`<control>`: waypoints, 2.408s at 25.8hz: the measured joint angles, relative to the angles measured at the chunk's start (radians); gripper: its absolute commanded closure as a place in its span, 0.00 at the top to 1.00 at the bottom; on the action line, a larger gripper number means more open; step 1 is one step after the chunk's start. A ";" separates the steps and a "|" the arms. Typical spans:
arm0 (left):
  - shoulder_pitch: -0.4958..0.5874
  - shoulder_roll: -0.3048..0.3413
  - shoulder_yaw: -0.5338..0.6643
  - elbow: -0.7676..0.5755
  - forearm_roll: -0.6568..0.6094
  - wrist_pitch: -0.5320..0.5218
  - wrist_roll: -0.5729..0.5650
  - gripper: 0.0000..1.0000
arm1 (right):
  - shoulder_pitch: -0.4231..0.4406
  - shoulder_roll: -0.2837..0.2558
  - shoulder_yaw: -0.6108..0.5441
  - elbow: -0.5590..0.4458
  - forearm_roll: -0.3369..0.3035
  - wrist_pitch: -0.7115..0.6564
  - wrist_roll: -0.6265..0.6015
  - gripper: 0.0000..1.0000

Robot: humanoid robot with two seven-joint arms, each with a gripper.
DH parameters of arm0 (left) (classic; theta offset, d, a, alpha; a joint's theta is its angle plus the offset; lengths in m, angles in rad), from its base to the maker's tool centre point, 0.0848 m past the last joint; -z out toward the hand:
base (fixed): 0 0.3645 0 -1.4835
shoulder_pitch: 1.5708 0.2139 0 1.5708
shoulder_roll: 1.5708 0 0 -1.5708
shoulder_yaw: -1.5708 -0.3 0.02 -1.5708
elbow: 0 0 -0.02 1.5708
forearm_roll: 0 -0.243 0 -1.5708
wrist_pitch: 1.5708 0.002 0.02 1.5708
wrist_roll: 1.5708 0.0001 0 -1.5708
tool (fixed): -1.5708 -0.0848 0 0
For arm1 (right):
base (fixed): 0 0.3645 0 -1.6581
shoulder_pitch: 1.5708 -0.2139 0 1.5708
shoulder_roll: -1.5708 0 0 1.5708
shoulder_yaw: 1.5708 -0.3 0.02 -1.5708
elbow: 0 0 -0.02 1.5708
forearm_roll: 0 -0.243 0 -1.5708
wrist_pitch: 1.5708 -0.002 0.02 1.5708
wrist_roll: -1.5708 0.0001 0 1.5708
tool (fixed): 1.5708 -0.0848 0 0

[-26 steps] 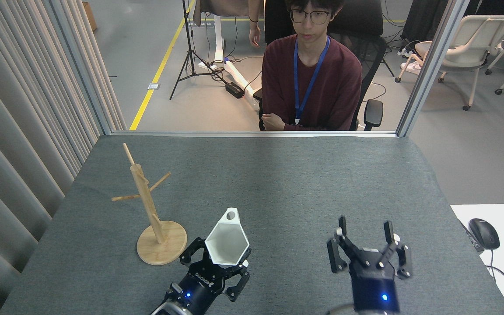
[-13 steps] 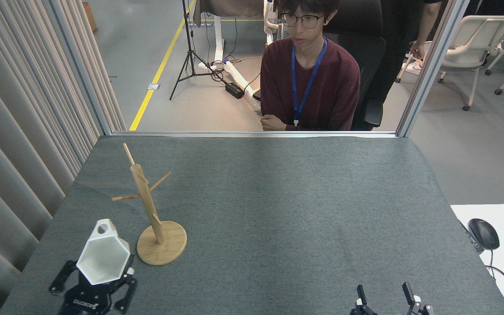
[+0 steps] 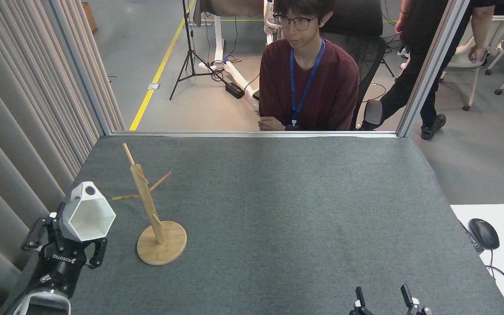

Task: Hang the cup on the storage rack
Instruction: 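Move the cup with the left gripper onto a branch of the wooden stand, then open the left gripper and pull it back from the hanging cup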

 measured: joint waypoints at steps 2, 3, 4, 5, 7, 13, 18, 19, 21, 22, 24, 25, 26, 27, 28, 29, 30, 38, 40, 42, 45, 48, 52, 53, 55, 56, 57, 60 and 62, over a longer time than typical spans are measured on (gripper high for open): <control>-0.013 -0.005 0.002 0.004 -0.044 0.005 0.001 0.33 | 0.000 0.000 -0.001 0.000 0.000 0.000 0.001 0.98; -0.016 -0.009 0.002 0.003 -0.058 0.006 0.003 0.33 | 0.000 0.000 -0.001 0.000 0.000 0.000 0.001 0.98; -0.018 -0.012 0.002 0.001 -0.071 0.007 0.007 0.33 | 0.000 0.000 -0.002 0.000 0.000 0.000 0.001 0.98; -0.019 -0.017 0.001 -0.001 -0.084 0.008 0.009 0.33 | 0.000 0.000 -0.002 0.000 0.000 0.001 0.001 0.98; -0.020 -0.028 0.000 -0.005 -0.107 0.009 0.013 0.33 | -0.001 0.000 -0.002 0.000 0.000 0.001 0.001 0.98; -0.020 -0.068 -0.015 -0.011 -0.165 0.010 0.021 0.33 | -0.004 0.001 -0.005 0.001 -0.001 0.001 0.001 0.98; -0.023 -0.090 -0.024 -0.001 -0.189 0.010 0.023 0.34 | -0.003 0.001 -0.008 0.002 -0.003 0.001 0.001 0.98; -0.024 -0.093 -0.025 0.001 -0.192 0.010 0.023 0.34 | -0.003 0.001 -0.008 0.002 -0.003 0.001 0.002 0.98; -0.024 -0.099 -0.026 0.007 -0.199 0.015 0.023 0.35 | -0.002 0.002 -0.008 0.002 -0.003 0.001 0.004 0.98; -0.024 -0.100 -0.026 0.012 -0.202 0.020 0.024 0.37 | -0.002 0.002 -0.008 0.003 -0.003 0.001 0.004 0.98; -0.024 -0.104 -0.027 0.024 -0.207 0.030 0.024 0.39 | -0.002 0.002 -0.008 0.003 -0.003 0.001 0.004 0.98; -0.024 -0.105 -0.027 0.030 -0.209 0.035 0.025 0.39 | -0.002 0.002 -0.008 0.003 -0.003 0.001 0.004 0.98; -0.024 -0.107 -0.027 0.037 -0.212 0.041 0.030 0.46 | -0.002 0.002 -0.008 0.003 -0.003 0.001 0.003 0.98; -0.024 -0.110 -0.027 0.043 -0.215 0.046 0.037 0.54 | -0.001 0.002 -0.009 0.004 -0.003 0.001 0.001 0.99; -0.024 -0.114 -0.028 0.049 -0.219 0.051 0.046 0.62 | -0.001 0.002 -0.009 0.004 -0.003 0.001 0.000 0.98; -0.025 -0.117 -0.028 0.054 -0.221 0.053 0.054 0.69 | -0.001 0.002 -0.010 0.004 -0.004 0.001 0.000 0.98; -0.026 -0.121 -0.027 0.057 -0.224 0.056 0.065 0.77 | -0.001 0.002 -0.010 0.004 -0.004 0.001 -0.001 0.98; -0.026 -0.131 -0.028 0.062 -0.229 0.062 0.128 0.99 | -0.001 0.002 -0.008 0.005 -0.005 -0.001 -0.003 0.98; -0.025 -0.132 -0.028 0.059 -0.229 0.063 0.136 0.99 | -0.001 0.002 -0.008 0.005 -0.005 -0.001 -0.003 0.98; -0.022 -0.138 -0.029 0.056 -0.229 0.064 0.141 0.99 | -0.001 0.002 -0.008 0.005 -0.005 -0.001 -0.003 0.98; -0.015 -0.140 -0.029 0.051 -0.227 0.064 0.156 0.99 | -0.002 0.002 -0.008 0.005 -0.005 -0.001 -0.004 0.98; 0.010 -0.139 -0.029 0.034 -0.221 0.064 0.165 0.99 | -0.002 0.002 -0.008 0.005 -0.005 -0.001 -0.005 0.98; 0.070 -0.133 -0.040 -0.012 -0.206 0.063 0.170 0.99 | -0.002 0.002 -0.008 0.005 -0.005 -0.001 -0.005 0.98; 0.087 -0.131 -0.043 -0.024 -0.197 0.063 0.170 0.99 | -0.002 0.003 -0.008 0.005 -0.005 -0.001 -0.005 0.98; 0.123 -0.125 -0.046 -0.044 -0.169 0.061 0.170 0.99 | -0.003 0.006 -0.008 0.005 -0.005 -0.001 -0.005 0.98; 0.144 -0.121 -0.046 -0.058 -0.144 0.057 0.170 0.99 | -0.003 0.006 -0.008 0.005 -0.005 -0.001 -0.005 0.98; 0.171 -0.116 -0.045 -0.078 -0.107 0.046 0.170 0.99 | -0.004 0.007 -0.008 0.005 -0.005 -0.001 -0.005 0.98; 0.253 -0.094 -0.044 -0.147 0.116 -0.063 0.150 0.99 | -0.004 0.008 -0.009 0.005 -0.005 -0.002 -0.005 0.98; 0.308 -0.075 -0.044 -0.187 0.319 -0.171 0.109 0.99 | 0.000 0.008 -0.013 0.004 -0.005 -0.005 -0.008 0.98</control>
